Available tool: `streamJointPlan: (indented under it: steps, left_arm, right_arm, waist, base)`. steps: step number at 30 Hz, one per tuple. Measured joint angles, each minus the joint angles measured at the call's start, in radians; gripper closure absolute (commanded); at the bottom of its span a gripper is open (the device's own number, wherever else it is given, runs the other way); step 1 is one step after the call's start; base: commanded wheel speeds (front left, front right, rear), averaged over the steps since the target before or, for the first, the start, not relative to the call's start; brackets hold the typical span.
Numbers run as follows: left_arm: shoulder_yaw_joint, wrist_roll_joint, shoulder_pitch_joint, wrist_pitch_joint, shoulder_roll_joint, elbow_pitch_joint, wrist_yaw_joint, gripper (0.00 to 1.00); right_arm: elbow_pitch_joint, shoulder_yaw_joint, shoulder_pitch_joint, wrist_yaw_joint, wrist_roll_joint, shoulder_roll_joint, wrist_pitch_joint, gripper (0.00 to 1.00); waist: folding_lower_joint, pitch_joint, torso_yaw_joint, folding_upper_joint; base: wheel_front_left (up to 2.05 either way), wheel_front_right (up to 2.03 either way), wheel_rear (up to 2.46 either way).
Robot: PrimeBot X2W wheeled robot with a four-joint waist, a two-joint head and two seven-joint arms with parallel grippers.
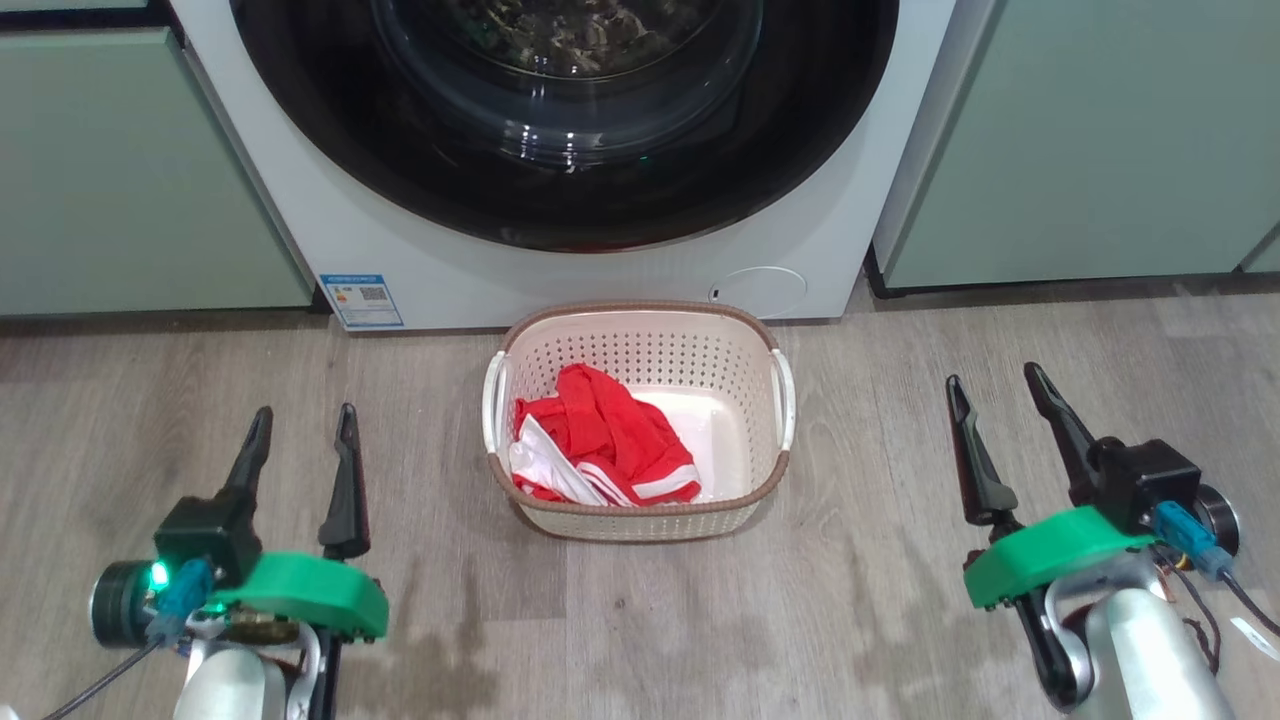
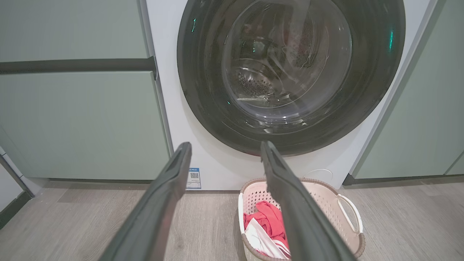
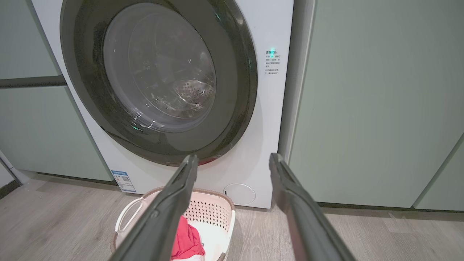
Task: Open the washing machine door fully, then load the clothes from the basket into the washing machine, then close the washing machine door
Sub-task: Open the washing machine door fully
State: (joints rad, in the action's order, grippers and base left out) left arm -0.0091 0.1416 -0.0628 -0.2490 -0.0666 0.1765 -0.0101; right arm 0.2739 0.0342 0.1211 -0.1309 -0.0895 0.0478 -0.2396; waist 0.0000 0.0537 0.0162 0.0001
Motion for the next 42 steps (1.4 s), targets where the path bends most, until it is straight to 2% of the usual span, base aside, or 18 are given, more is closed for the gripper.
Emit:
streamJointPlan:
  steps: [9, 31, 42]
  left_arm:
    - [0.012, -0.009, -0.002, 0.000, 0.002, 0.000, 0.017, 0.00]
    - [0.021, -0.020, -0.008, 0.000, 0.016, -0.011, 0.044, 0.00]
    - [0.021, -0.020, -0.013, 0.000, 0.023, -0.016, 0.051, 0.00]
  right_arm:
    - [0.000, 0.001, 0.015, 0.000, 0.000, 0.000, -0.007, 0.00]
    - [-0.005, 0.021, 0.016, 0.000, -0.002, -0.003, -0.008, 0.00]
    - [-0.006, 0.022, 0.016, 0.000, -0.009, 0.000, -0.009, 0.00]
  waist:
    - [0.0000, 0.004, -0.005, 0.0000]
    - [0.0000, 0.014, -0.024, 0.0000]
    - [0.0000, 0.014, -0.028, 0.0000]
  base:
    - [0.61, 0.61, -1.22]
    - [1.16, 1.16, -2.32]
    - [0.34, 0.34, -0.69]
